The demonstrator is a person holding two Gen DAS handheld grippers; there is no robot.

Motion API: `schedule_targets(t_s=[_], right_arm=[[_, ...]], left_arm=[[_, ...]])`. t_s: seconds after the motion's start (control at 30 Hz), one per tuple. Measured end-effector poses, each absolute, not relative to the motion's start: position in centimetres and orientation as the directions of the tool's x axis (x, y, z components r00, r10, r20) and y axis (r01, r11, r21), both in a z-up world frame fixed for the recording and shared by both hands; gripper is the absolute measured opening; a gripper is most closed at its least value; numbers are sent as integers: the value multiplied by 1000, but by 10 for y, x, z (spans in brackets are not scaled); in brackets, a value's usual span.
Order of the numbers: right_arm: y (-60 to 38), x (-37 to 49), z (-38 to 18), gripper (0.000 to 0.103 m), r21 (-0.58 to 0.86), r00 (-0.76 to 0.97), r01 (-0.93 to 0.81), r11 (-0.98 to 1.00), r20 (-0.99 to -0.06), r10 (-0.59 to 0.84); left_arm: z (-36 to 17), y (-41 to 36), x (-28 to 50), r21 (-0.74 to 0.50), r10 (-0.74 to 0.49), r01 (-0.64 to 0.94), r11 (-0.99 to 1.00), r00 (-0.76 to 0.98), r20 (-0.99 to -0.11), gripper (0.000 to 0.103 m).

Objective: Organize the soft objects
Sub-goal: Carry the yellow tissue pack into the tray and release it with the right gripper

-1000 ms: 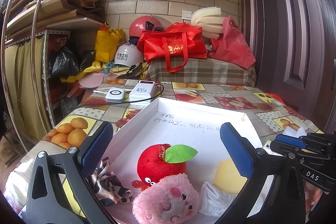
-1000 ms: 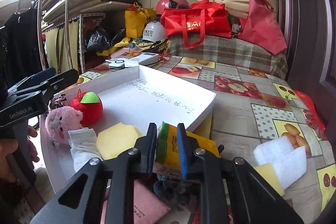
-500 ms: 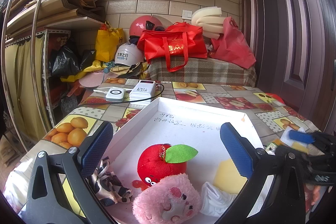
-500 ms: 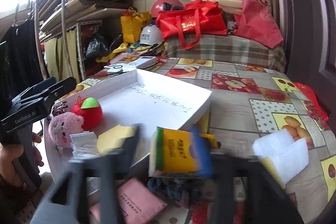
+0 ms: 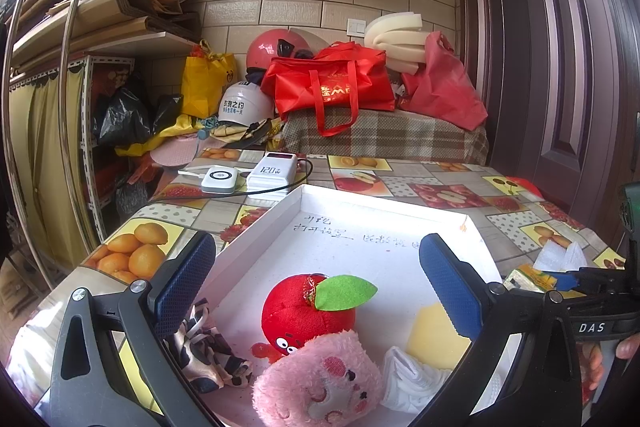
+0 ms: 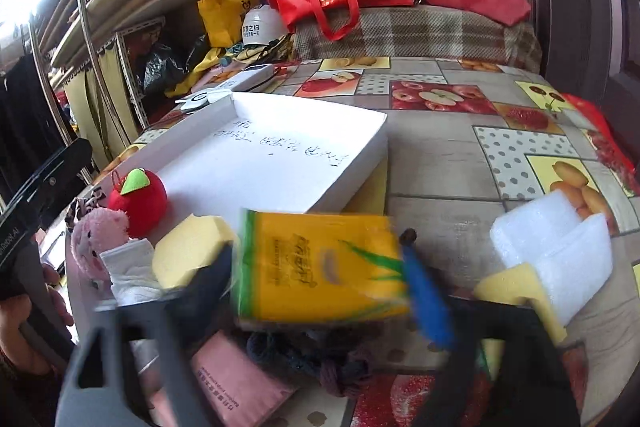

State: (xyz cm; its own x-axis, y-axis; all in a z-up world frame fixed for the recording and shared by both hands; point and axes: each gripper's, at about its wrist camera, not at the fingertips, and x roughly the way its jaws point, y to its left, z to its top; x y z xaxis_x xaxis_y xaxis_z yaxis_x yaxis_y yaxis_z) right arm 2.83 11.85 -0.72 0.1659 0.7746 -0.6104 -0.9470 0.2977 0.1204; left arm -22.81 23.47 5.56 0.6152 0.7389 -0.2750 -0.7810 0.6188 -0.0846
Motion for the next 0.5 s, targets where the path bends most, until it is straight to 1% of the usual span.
schedule_targets(t_s=[0.1, 0.27, 0.33, 0.5], right_arm=[[109, 25, 0, 70, 119, 174, -950, 290, -571, 802], [94, 0, 26, 70, 13, 254, -959, 284, -408, 877], [99, -4, 30, 70, 7, 249, -961, 275, -403, 881], [127, -6, 25, 71, -4, 228, -967, 254, -452, 863]], left_arm=[[56, 234, -228, -84, 739, -781, 619, 615, -274, 103], [56, 235, -228, -82, 739, -781, 619, 615, -275, 103], [56, 234, -228, -83, 739, -781, 619, 615, -275, 103], [56, 235, -228, -83, 739, -781, 619, 615, -276, 103]])
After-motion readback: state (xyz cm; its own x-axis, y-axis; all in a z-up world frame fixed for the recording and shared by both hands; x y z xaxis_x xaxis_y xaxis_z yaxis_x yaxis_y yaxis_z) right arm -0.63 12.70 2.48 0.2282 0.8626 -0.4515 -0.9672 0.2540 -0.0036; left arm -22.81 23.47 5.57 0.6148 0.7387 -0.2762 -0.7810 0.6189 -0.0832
